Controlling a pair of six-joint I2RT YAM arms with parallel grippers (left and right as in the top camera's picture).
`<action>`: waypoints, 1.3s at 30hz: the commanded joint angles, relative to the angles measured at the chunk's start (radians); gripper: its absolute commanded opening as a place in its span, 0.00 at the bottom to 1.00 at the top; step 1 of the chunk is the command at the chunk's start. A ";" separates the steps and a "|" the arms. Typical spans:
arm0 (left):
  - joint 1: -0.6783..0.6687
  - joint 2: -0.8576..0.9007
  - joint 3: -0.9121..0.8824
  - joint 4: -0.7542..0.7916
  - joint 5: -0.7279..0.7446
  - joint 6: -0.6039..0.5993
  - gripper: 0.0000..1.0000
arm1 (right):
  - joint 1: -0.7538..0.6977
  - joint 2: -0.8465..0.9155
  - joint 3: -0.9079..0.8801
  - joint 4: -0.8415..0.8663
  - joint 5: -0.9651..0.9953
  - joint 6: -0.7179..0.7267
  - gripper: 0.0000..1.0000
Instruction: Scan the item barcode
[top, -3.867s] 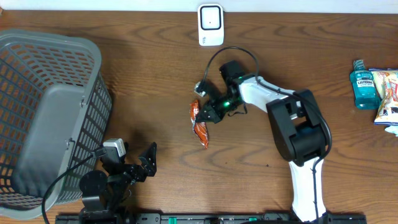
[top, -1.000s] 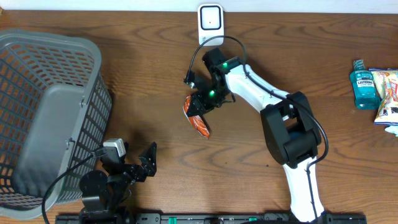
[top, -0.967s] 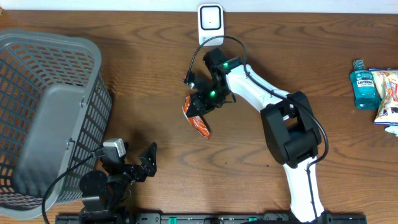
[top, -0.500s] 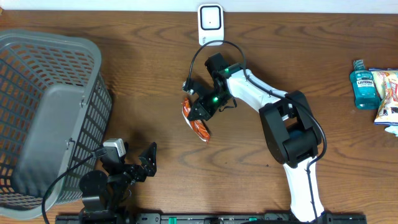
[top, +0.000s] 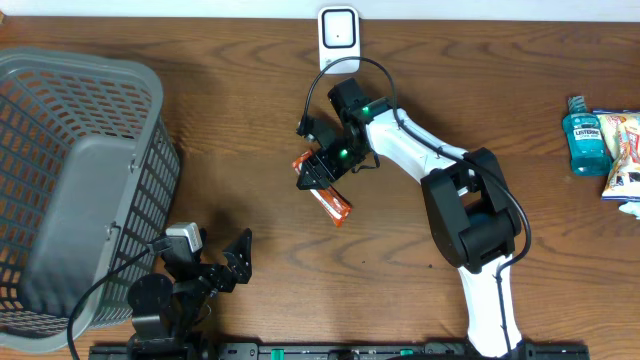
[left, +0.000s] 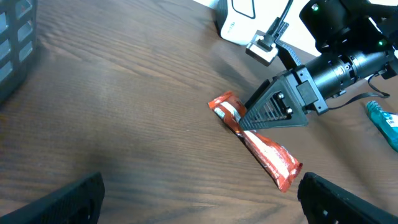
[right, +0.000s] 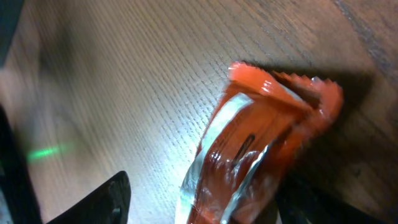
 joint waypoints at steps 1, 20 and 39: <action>0.005 -0.002 -0.014 -0.021 0.012 0.009 0.99 | -0.007 0.034 0.014 -0.010 0.032 0.050 0.71; 0.005 -0.002 -0.014 -0.021 0.012 0.009 0.99 | -0.016 0.034 -0.003 -0.109 0.100 -0.096 0.71; 0.005 -0.002 -0.014 -0.021 0.012 0.009 0.99 | -0.016 0.193 -0.054 -0.109 0.104 -0.076 0.48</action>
